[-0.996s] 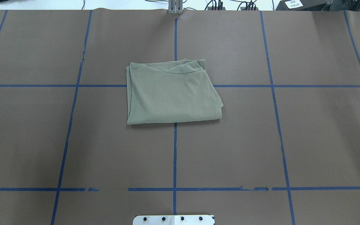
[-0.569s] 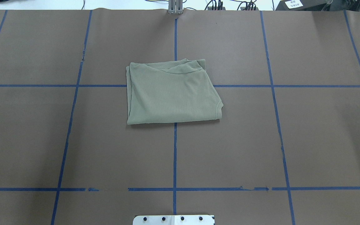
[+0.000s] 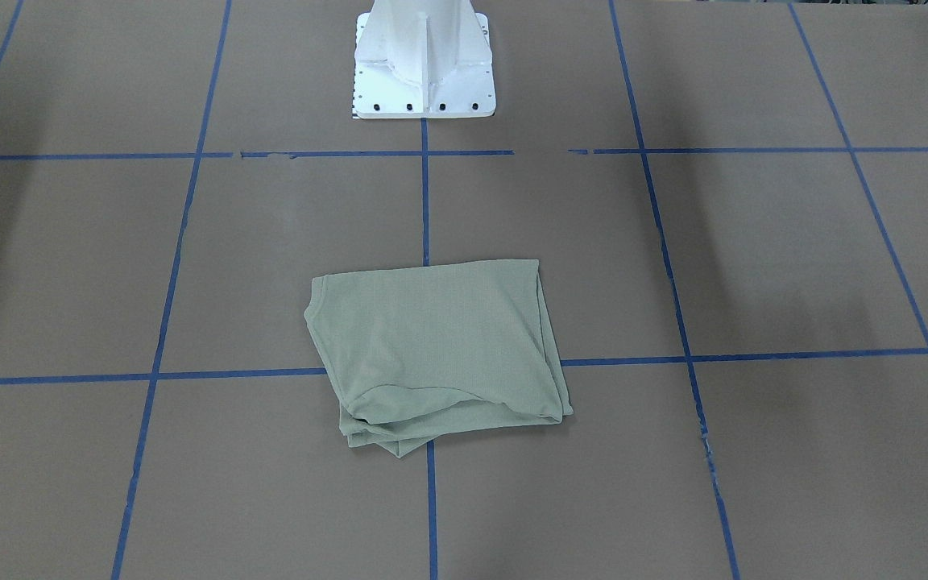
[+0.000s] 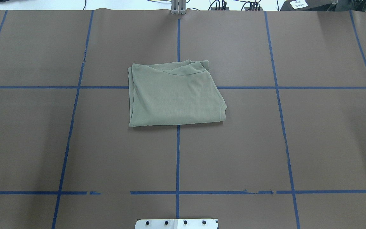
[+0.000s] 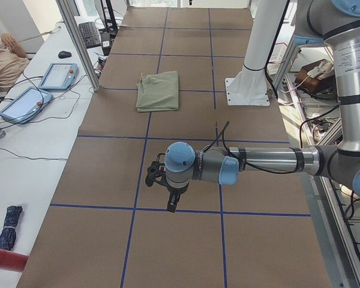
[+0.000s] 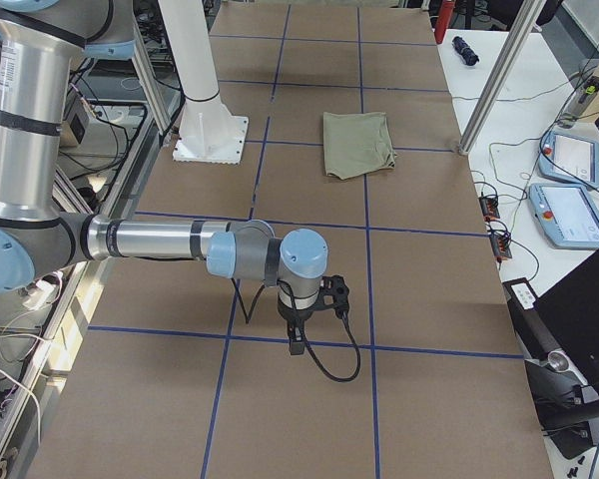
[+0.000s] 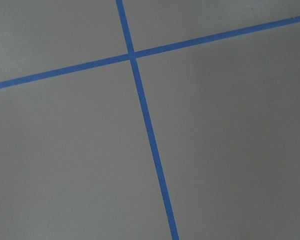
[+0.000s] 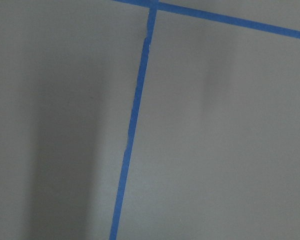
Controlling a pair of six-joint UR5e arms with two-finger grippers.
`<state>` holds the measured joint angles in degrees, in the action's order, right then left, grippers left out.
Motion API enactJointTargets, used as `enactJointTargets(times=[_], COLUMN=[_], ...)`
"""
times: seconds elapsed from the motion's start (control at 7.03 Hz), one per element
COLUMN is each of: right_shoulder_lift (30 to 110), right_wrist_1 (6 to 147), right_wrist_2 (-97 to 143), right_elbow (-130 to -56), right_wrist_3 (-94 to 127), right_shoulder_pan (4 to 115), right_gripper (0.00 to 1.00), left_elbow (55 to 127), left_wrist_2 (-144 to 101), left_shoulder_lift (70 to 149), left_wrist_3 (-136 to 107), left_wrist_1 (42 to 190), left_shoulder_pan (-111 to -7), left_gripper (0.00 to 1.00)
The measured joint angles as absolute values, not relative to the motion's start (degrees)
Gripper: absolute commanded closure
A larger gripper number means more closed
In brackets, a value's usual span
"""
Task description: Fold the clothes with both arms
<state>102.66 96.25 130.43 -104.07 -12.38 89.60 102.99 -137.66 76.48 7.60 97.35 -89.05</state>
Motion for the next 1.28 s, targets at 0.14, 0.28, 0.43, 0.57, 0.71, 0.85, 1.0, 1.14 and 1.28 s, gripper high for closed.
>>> enactJointTargets(times=[0.14, 0.28, 0.43, 0.57, 0.71, 0.85, 1.0, 1.14, 1.28], right_shoulder_lift=[102.6, 102.6, 102.5, 102.5, 102.5, 102.4, 102.4, 102.4, 102.4], right_wrist_1=[96.2, 96.2, 96.2, 96.2, 96.2, 96.2, 96.2, 96.2, 96.2], right_wrist_2=[130.4, 130.5, 130.5, 130.5, 130.5, 130.5, 130.5, 130.5, 130.5], right_elbow=[-104.1, -104.1, -104.1, -104.1, -104.2, -104.2, -104.4, -104.9, -105.6], right_wrist_3=[-12.4, -12.4, -12.4, -12.4, -12.4, -12.4, -12.4, -12.4, -12.3], right_shoulder_pan=[89.6, 89.6, 89.6, 89.6, 89.6, 89.6, 89.6, 89.6, 89.6], right_gripper=[0.0, 0.0, 0.0, 0.0, 0.0, 0.0, 0.0, 0.0, 0.0], left_elbow=[103.1, 103.2, 103.3, 103.3, 103.3, 103.1, 102.9, 103.0, 103.2], left_wrist_2=[-137.5, -137.3, -137.2, -137.1, -137.0, -137.0, -136.9, -136.9, -136.9], left_shoulder_lift=[76.8, 77.0, 77.0, 77.1, 77.1, 77.2, 77.4, 77.3, 77.1], left_wrist_3=[7.7, 7.7, 7.8, 8.4, 9.8, 11.2, 11.8, 11.9, 11.9], left_wrist_1=[96.5, 95.5, 95.1, 94.9, 94.8, 94.4, 93.7, 93.4, 93.4], left_shoulder_pan=[-89.1, -89.2, -89.3, -89.5, -90.0, -91.0, -92.6, -93.5, -94.0], left_gripper=[0.0, 0.0, 0.0, 0.0, 0.0, 0.0, 0.0, 0.0, 0.0])
